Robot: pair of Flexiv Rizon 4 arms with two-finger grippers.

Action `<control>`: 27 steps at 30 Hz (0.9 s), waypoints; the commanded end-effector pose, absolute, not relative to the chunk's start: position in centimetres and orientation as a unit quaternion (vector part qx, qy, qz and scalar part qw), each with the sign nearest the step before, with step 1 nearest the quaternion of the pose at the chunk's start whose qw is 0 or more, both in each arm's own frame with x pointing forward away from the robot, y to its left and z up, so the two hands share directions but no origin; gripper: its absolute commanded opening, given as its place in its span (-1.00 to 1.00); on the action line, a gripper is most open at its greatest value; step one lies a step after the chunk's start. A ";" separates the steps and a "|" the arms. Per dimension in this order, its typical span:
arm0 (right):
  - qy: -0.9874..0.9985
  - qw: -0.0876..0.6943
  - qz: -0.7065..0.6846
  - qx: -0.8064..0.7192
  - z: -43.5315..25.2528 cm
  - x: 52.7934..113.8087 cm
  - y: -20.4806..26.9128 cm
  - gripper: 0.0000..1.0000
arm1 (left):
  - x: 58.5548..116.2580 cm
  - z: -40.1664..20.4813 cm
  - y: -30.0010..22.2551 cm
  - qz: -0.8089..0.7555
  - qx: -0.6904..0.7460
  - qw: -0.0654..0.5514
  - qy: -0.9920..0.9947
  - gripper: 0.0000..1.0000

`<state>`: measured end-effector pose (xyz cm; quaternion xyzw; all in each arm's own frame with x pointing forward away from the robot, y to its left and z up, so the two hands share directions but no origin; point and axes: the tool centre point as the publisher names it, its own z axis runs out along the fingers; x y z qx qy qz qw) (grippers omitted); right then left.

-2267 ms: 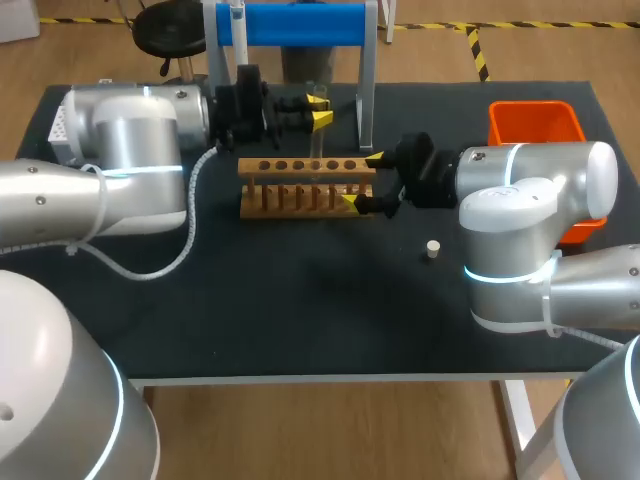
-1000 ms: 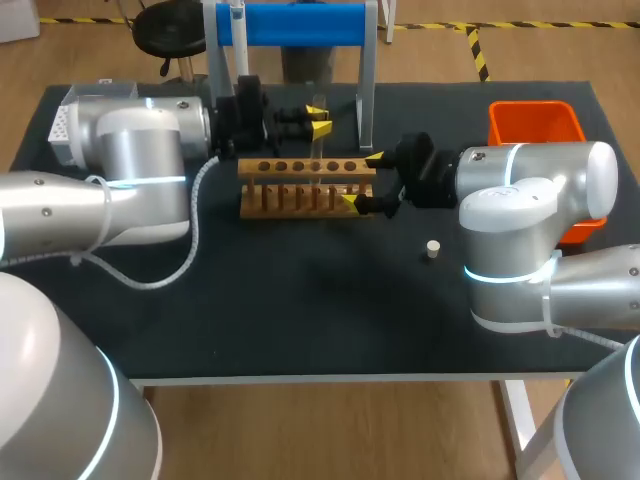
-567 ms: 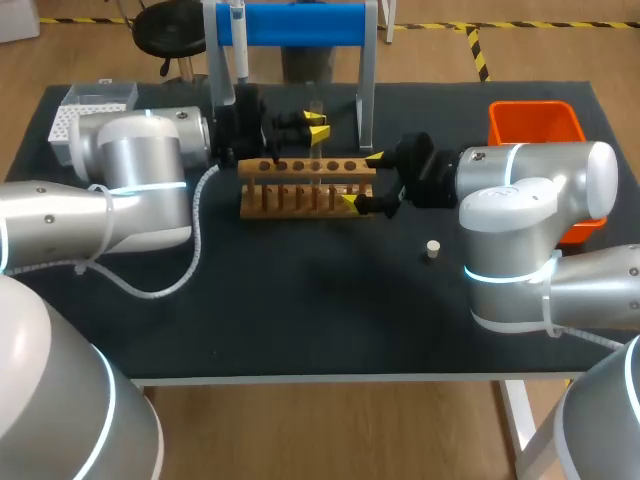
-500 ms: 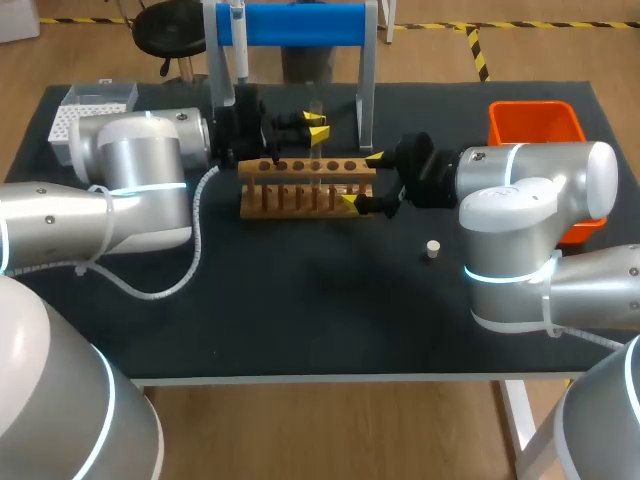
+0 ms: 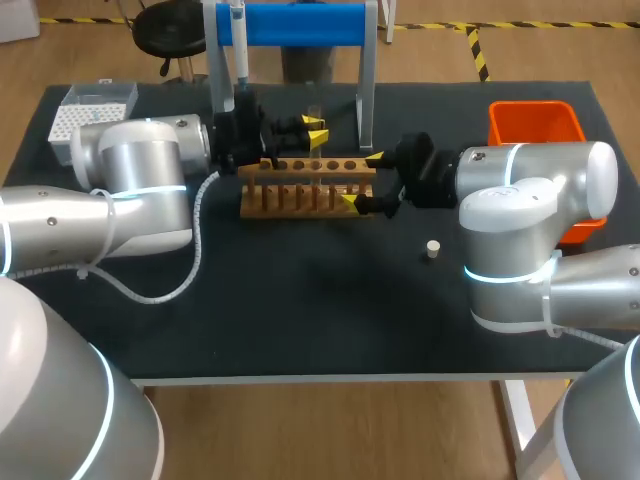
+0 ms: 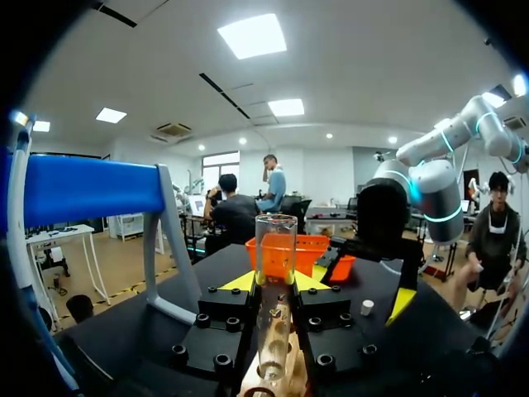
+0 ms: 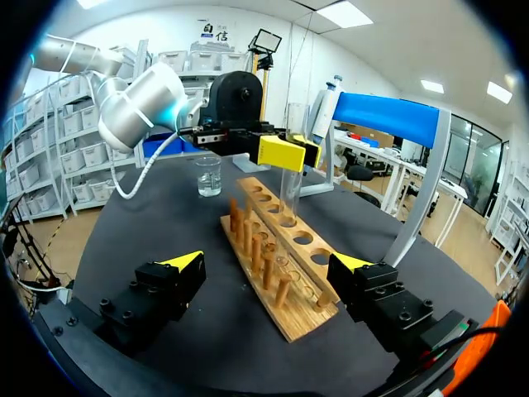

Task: Invert the test tube, pick up the pipette, mount the tip to pipette, aspirate from beaker and dispense into the tube, eject the tip, return the pipette, and cap with the stopper.

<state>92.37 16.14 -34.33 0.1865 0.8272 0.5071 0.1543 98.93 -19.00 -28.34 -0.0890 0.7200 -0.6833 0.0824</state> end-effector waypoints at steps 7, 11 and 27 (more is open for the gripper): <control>0.827 0.155 0.507 0.187 -34.4 92.3 16.1 1.00 | 98.8 -28.2 -18.9 -0.681 -0.093 0.081 0.721 1.00; 0.827 0.155 0.507 0.187 -34.4 92.3 16.1 1.00 | 98.3 -27.2 -18.3 -0.674 -0.094 0.079 0.729 1.00; 0.827 0.155 0.507 0.187 -34.4 92.3 16.1 1.00 | 92.1 -23.4 -7.8 -0.605 -0.172 0.133 0.766 1.00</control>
